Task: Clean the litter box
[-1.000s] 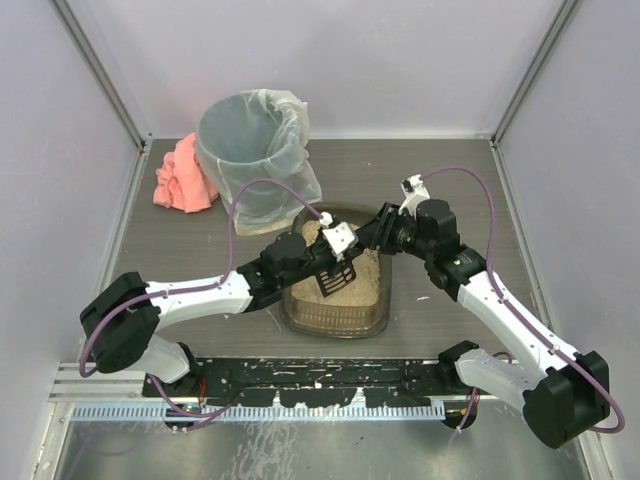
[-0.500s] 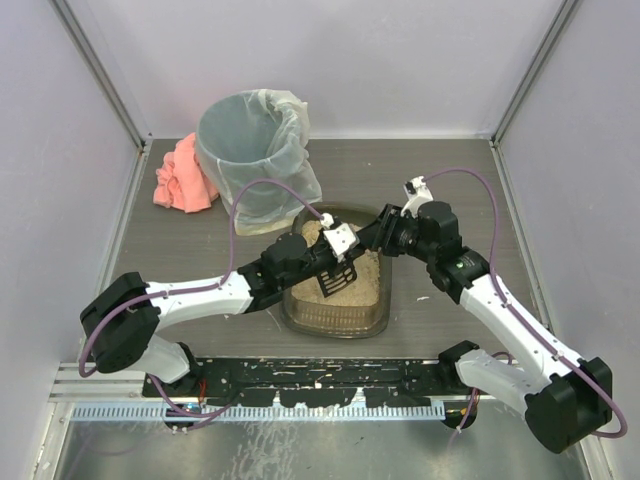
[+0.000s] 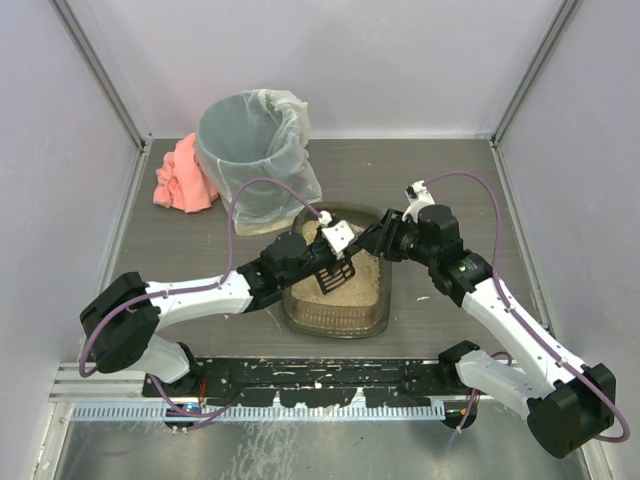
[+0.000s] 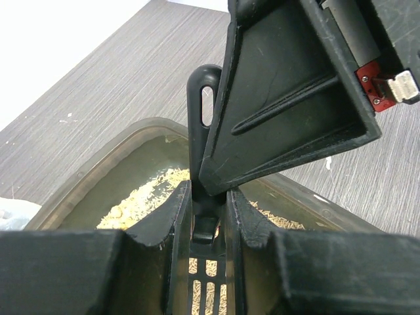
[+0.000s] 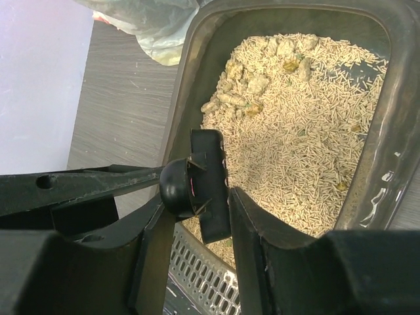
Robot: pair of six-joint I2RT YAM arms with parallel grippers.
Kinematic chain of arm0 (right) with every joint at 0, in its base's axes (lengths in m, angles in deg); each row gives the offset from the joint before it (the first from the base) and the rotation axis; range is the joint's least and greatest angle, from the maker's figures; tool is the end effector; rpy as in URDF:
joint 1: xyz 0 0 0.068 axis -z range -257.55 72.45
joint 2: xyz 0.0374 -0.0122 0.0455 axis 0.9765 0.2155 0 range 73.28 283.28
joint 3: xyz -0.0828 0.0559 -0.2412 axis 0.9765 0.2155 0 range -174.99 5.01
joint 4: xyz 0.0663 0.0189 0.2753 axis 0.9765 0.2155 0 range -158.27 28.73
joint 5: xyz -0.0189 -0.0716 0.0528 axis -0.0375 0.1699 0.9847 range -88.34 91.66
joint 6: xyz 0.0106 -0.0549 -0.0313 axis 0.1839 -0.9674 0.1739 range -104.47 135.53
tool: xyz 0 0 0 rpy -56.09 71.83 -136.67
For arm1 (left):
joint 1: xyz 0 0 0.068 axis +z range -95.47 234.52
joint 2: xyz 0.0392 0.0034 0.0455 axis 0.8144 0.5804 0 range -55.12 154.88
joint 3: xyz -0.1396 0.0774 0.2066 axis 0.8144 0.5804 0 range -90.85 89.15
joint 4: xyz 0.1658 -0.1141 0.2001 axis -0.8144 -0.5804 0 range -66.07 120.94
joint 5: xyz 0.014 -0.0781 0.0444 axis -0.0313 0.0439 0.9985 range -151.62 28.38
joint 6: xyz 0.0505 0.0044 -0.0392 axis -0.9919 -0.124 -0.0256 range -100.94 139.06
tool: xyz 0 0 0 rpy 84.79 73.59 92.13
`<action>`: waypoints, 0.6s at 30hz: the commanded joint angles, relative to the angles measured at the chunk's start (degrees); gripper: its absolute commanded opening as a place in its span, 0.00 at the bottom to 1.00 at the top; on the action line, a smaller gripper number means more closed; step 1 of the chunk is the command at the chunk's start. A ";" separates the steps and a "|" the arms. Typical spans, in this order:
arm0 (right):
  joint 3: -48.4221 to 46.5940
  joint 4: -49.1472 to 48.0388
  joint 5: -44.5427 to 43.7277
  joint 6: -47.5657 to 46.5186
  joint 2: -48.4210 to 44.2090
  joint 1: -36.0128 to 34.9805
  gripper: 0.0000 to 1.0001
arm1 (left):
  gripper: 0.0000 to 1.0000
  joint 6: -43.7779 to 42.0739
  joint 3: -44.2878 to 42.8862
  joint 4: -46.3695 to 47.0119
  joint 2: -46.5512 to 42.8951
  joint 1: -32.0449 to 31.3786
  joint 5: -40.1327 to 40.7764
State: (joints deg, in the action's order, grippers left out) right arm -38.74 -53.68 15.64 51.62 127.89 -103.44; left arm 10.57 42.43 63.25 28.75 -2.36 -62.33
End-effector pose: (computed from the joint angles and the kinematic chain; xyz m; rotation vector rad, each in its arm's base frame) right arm 0.2284 0.1241 0.2745 0.0251 2.1278 0.9129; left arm 0.1998 -0.3074 0.2389 0.9243 1.4224 -0.6484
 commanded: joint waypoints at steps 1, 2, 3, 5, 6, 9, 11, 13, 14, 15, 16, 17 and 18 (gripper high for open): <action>0.13 -2.03 -0.24 -0.75 -0.30 -0.31 0.45 | 0.00 -0.92 -2.09 4.45 -1.35 0.35 0.39; 0.15 -2.55 -0.33 -0.58 -0.18 -0.30 0.47 | 0.00 -0.91 -2.06 4.37 -1.39 0.37 -0.03; 0.15 -3.00 -0.53 -0.40 -0.15 -0.30 0.49 | 0.00 -0.96 -2.07 4.15 -1.35 0.31 -0.47; 0.02 -3.85 -1.96 -0.04 -0.60 -0.33 0.49 | 0.00 -0.85 -2.21 3.91 -1.29 0.28 -0.98; -0.06 -4.02 -2.85 0.11 -1.26 -0.30 0.50 | 0.00 -0.83 -2.20 3.90 -1.28 0.32 -1.17; -0.11 -5.04 -5.67 0.29 -3.28 -0.34 0.49 | 0.00 -0.82 -2.21 3.64 -1.34 0.25 -1.31; -0.09 -6.11 -6.60 0.53 -4.43 -0.35 0.49 | 0.00 -0.74 -2.24 3.50 -1.26 0.28 -1.44; -0.02 -6.93 -6.49 0.79 -4.97 -0.35 0.49 | 0.00 -0.69 -2.26 3.37 -1.26 0.28 -1.67; -0.02 -7.21 -6.25 0.81 -4.99 -0.31 0.49 | 0.00 -0.65 -2.32 3.29 -1.19 0.35 -1.73; -0.02 -7.43 -5.98 0.90 -4.76 -0.35 0.49 | 0.00 -0.65 -2.30 3.33 -1.18 0.29 -1.81; -0.02 -7.46 -5.76 0.93 -4.48 -0.32 0.49 | 0.00 -0.61 -2.31 3.31 -1.17 0.35 -2.00; -0.02 -7.45 -5.38 0.92 -4.05 -0.30 0.49 | 0.00 -0.52 -2.40 3.28 -1.22 0.34 -2.01; 0.04 -7.51 -4.96 0.93 -3.56 -0.30 0.49 | 0.00 -0.48 -2.39 3.34 -1.14 0.33 -2.09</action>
State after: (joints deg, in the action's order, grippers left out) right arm -38.19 -57.52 10.76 51.95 123.76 -103.44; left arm 10.48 42.43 63.25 28.75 -2.34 -63.42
